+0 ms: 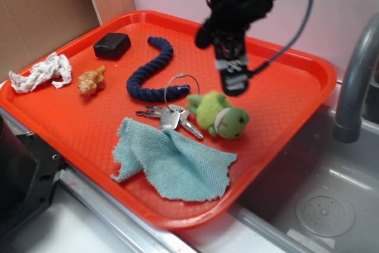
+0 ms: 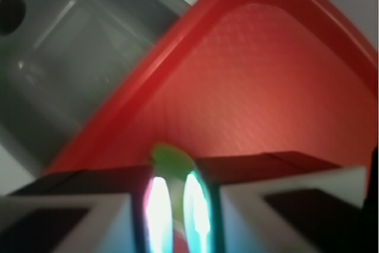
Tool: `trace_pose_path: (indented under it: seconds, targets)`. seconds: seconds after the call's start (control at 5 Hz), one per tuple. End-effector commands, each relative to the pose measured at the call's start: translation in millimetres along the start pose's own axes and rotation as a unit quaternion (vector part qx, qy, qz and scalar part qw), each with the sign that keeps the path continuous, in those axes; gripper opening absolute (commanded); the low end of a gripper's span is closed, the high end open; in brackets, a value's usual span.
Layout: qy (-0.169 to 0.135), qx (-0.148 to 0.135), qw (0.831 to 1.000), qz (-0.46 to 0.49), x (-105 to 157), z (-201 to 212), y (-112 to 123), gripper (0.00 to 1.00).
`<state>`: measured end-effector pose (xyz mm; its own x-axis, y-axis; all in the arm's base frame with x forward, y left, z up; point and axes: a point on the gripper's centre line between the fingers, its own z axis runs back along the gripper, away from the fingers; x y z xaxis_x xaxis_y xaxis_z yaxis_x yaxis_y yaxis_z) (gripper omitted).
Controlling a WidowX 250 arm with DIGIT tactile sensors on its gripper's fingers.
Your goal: Grab the green animal.
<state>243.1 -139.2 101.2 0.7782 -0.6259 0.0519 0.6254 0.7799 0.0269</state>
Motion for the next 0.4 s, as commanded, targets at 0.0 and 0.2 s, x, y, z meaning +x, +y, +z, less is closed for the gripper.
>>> trace_pose_path:
  seconds: [0.0, 0.2]
  targets:
    - [-0.062, 0.023, 0.970, -0.234, 7.8, 10.1, -6.3, 1.00]
    - [-0.060, 0.007, 0.961, -0.271, -4.6, 4.4, -10.5, 1.00]
